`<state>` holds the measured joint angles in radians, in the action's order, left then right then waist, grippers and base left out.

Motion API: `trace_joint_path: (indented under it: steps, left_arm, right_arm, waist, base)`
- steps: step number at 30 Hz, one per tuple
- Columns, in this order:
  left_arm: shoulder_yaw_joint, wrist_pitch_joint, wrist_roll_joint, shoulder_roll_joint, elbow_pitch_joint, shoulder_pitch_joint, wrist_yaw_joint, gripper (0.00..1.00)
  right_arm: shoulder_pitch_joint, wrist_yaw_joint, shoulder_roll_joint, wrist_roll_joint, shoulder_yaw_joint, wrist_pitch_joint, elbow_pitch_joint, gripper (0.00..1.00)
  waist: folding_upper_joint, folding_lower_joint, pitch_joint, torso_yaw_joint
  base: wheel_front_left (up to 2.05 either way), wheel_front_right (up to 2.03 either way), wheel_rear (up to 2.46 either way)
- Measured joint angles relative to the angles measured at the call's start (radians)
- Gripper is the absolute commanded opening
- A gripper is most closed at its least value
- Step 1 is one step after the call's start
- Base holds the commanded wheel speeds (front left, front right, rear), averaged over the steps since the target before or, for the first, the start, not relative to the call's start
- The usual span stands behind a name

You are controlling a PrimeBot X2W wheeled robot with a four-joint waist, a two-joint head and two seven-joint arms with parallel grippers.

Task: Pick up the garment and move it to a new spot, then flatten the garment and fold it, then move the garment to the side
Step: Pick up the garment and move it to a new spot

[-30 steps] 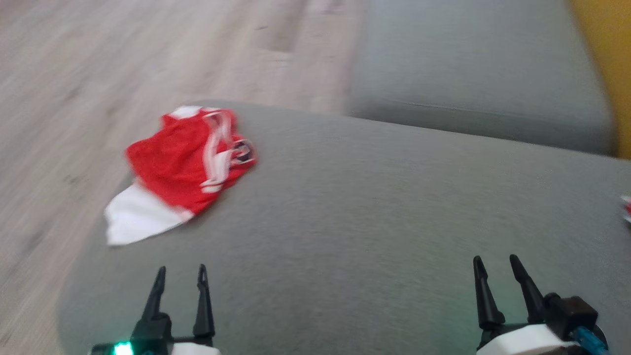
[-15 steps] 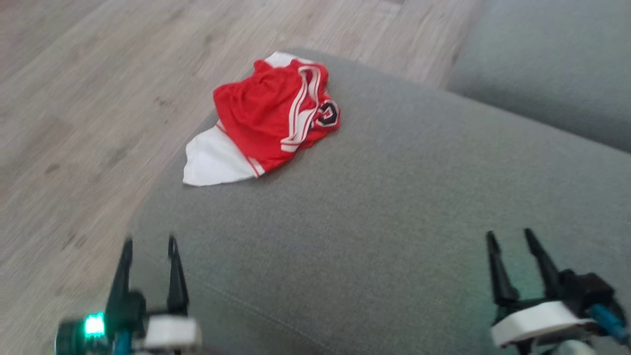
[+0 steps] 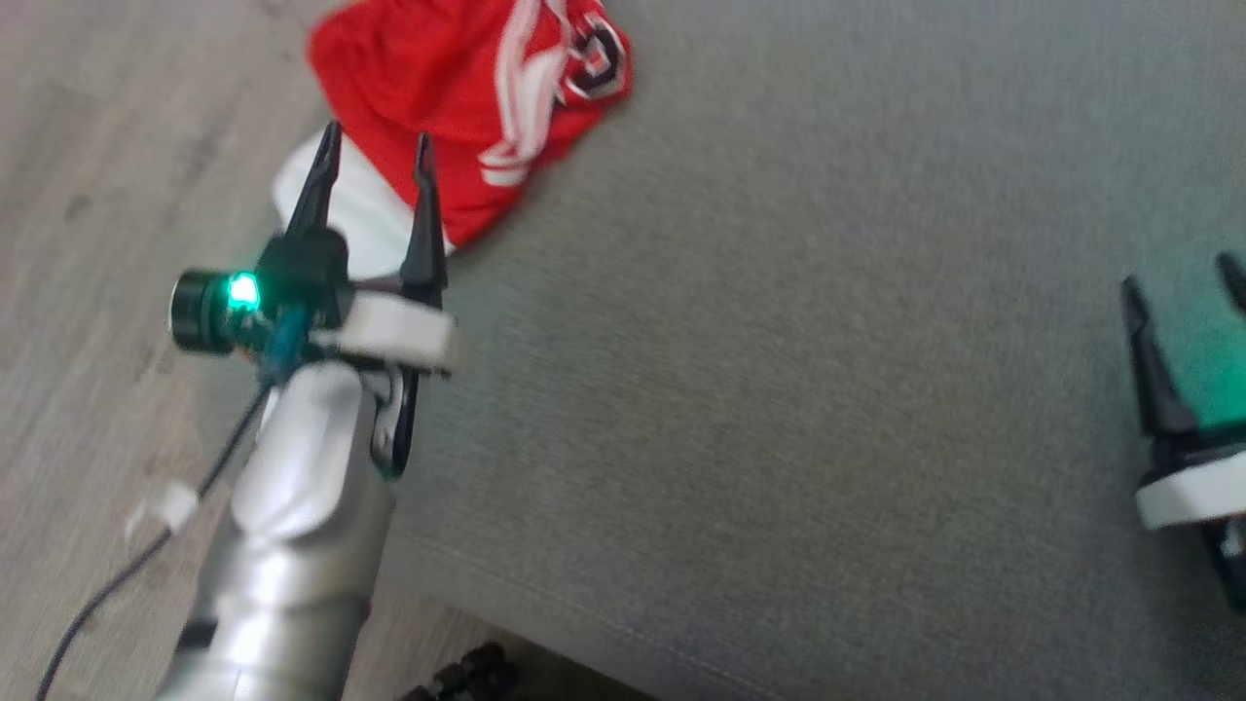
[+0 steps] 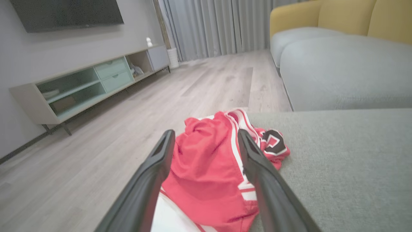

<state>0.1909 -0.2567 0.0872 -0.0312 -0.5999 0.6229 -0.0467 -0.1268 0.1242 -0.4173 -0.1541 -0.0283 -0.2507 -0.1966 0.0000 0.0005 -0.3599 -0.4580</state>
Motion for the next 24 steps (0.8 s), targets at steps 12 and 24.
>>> trace_joint_path:
  steps: [12, 24]
  left_arm:
    - [0.063, -0.001, 0.222, 0.016, -0.483, 0.243, 0.056, 1.0]
    - [0.065, 0.0, 0.141, -0.036, -0.259, 0.286, 0.042, 0.0]
  right_arm:
    - [-0.086, 0.0, -0.038, -0.003, 0.012, -0.015, 0.075, 1.0]
    - [-0.105, 0.0, 0.041, -0.003, -0.009, -0.013, 0.0, 1.0]
  waist:
    - [0.0, -0.0005, -0.177, 0.117]
    - [0.0, -0.0003, -0.103, 0.145]
  base:
    - [0.0, 0.0, 0.0]
    - [0.0, 0.0, 0.0]
